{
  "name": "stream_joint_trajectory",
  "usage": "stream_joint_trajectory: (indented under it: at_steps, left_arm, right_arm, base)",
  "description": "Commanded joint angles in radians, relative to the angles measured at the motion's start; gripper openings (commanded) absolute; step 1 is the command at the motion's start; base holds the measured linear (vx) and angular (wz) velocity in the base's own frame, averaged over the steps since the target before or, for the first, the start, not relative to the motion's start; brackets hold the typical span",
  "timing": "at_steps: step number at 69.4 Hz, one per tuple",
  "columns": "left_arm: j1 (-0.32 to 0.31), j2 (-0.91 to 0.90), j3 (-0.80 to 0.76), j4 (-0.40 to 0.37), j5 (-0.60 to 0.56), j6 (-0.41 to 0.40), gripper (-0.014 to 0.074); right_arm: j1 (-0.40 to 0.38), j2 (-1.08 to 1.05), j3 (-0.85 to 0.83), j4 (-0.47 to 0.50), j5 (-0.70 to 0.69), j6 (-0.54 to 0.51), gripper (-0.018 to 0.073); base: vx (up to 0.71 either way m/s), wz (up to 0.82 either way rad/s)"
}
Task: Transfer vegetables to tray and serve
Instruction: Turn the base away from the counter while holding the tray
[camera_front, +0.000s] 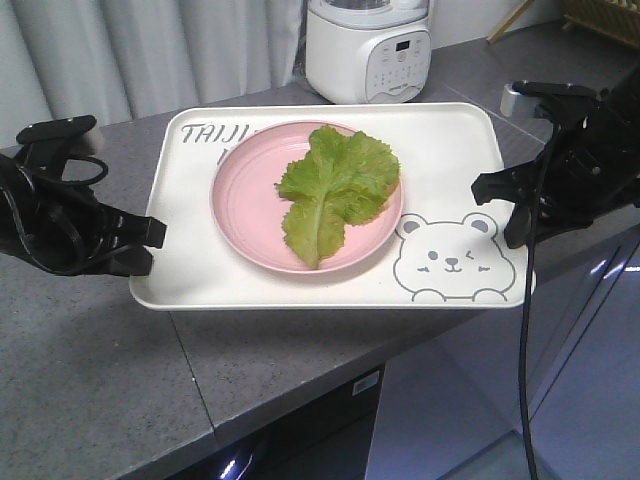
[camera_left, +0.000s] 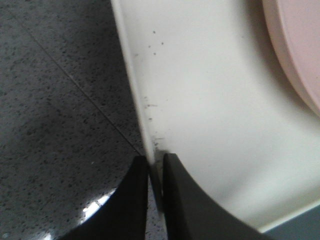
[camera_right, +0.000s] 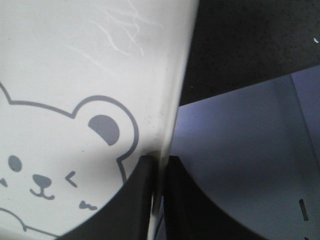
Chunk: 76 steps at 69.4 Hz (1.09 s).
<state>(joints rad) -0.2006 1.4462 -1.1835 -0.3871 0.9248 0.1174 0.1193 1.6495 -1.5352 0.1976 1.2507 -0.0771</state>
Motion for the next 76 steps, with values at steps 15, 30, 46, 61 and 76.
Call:
stream_joint_trajectory:
  at_steps: [15, 30, 46, 61, 76]
  left_arm:
    - [-0.014, -0.043, -0.030, -0.108, -0.039, 0.028, -0.0006]
    - [-0.014, -0.043, -0.030, -0.108, -0.039, 0.028, -0.0006]
    - [-0.014, -0.043, -0.030, -0.108, -0.039, 0.028, -0.0006]
    - [-0.014, -0.043, -0.030, -0.108, -0.039, 0.028, -0.0006]
    - [-0.014, -0.043, -0.030, -0.108, -0.039, 0.028, -0.0006]
  right_arm:
    - [0.008, -0.050, -0.025, 0.075, -0.044, -0.028, -0.0006]
    - [0.008, -0.050, -0.025, 0.075, -0.044, -0.028, -0.0006]
    - [0.008, -0.050, -0.025, 0.075, -0.044, -0.028, -0.0006]
    - [0.008, -0.050, -0.025, 0.075, -0.044, -0.028, -0.0006]
    - [0.008, -0.050, -0.025, 0.075, -0.044, -0.028, -0.0006]
  base:
    - [0.00, -0.22]
    - [0.00, -0.21]
    - [-0.01, -0.20]
    - [-0.01, -0.20]
    - [-0.01, -0.22]
